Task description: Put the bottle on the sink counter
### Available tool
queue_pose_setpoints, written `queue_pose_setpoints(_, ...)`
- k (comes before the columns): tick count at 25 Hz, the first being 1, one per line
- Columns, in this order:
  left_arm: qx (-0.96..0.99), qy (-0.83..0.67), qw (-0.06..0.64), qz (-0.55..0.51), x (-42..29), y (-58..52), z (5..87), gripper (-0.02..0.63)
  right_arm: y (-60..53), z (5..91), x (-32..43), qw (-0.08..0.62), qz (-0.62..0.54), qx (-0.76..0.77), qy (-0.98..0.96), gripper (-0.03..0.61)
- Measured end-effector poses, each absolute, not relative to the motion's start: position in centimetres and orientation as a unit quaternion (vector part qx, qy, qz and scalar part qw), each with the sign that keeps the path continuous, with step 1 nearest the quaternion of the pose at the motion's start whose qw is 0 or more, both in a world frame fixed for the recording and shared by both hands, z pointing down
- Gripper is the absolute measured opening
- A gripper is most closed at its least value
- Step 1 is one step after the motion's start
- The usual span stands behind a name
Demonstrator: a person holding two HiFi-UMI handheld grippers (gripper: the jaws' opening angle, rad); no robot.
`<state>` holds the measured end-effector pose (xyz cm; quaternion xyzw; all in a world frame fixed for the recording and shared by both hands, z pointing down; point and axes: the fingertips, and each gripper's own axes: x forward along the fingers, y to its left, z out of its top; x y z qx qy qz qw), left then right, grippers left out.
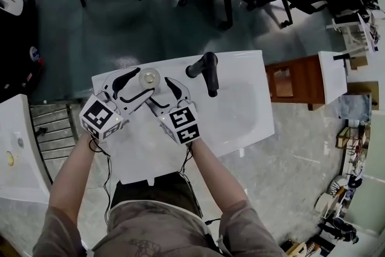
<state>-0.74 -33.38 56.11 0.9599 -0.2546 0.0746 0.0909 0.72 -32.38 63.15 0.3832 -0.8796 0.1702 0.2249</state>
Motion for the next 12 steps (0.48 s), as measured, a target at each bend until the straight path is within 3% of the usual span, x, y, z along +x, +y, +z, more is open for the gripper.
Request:
queue_pose_setpoints(9,0.951,-0.294,0.084,0.041,-3.0,-32.2,51.1,0.255,-30.6,57.4,3.4,0.202,0.163,0.424,-0.868,0.313)
queue_pose_setpoints(12,0.947,-0.310,0.076,0.032,-3.9,-32.1,48.8,0.199,-30.2,54.6,3.9,0.194,0.148,0.428,-0.870,0.311)
